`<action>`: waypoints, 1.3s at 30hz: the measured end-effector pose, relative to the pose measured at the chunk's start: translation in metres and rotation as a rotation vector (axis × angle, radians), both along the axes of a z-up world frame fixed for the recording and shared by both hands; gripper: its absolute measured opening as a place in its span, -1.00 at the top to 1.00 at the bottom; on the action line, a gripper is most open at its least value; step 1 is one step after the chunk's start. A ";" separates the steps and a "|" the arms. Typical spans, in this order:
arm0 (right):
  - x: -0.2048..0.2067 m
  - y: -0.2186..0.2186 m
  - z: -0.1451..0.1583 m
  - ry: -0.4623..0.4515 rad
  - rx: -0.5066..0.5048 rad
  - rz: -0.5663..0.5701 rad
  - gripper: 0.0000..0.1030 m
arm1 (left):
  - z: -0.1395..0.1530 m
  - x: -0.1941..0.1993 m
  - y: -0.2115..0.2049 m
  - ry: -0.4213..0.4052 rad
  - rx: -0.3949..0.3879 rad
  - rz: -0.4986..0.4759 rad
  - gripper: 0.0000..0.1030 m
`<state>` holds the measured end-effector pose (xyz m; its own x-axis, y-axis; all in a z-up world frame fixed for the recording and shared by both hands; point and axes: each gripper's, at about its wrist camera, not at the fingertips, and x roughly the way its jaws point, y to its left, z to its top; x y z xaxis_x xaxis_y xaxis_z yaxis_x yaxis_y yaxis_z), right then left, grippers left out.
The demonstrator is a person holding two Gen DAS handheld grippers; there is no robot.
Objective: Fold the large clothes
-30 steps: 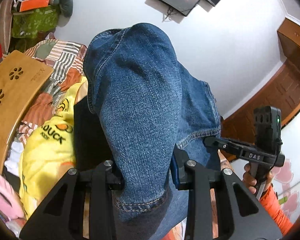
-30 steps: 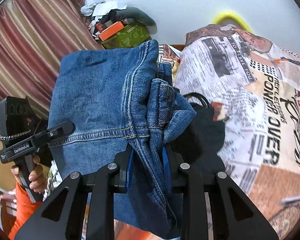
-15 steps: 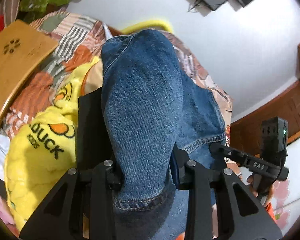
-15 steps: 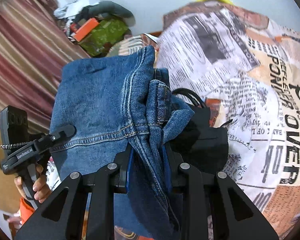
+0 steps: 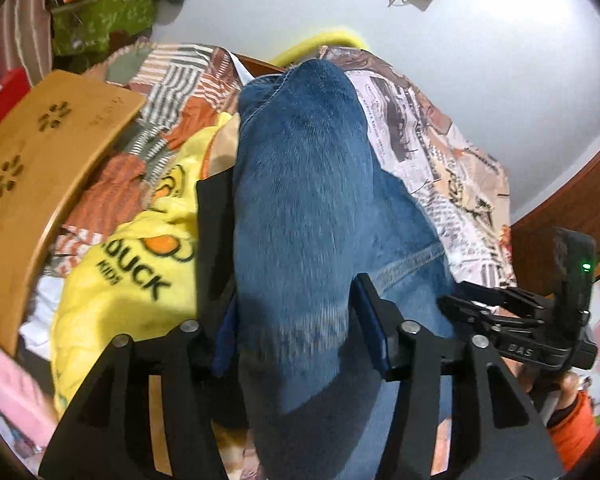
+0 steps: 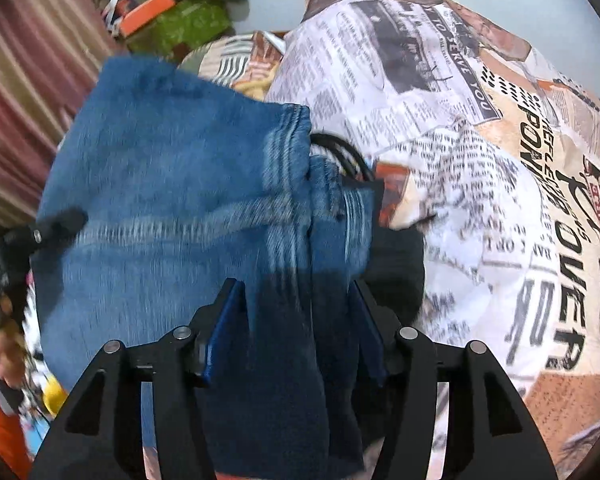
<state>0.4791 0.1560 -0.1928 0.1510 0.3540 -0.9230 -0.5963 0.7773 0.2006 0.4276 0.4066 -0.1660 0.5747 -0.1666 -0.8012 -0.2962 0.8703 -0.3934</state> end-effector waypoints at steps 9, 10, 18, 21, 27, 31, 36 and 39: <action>-0.046 -0.042 0.027 -0.092 -0.007 0.015 -0.04 | 0.014 -0.057 -0.036 0.029 0.153 -0.001 -0.17; -0.051 -0.046 0.034 -0.113 -0.001 0.012 -0.04 | 0.020 -0.063 -0.043 0.022 0.181 -0.007 -0.17; -0.097 -0.073 0.117 -0.275 0.130 0.006 -0.04 | 0.118 -0.122 -0.102 -0.200 0.307 -0.029 -0.17; -0.124 -0.088 0.161 -0.356 0.208 0.012 -0.04 | 0.159 -0.147 -0.121 -0.306 0.331 -0.028 -0.17; -0.182 -0.118 0.241 -0.544 0.376 0.019 -0.04 | 0.229 -0.208 -0.165 -0.504 0.422 -0.030 -0.17; -0.223 -0.140 0.273 -0.618 0.479 0.022 -0.04 | 0.257 -0.253 -0.197 -0.619 0.500 -0.004 -0.17; -0.266 -0.162 0.285 -0.712 0.530 0.012 -0.04 | 0.270 -0.307 -0.234 -0.743 0.598 0.074 -0.17; -0.289 -0.172 0.287 -0.751 0.557 0.000 -0.04 | 0.271 -0.333 -0.254 -0.795 0.633 0.120 -0.17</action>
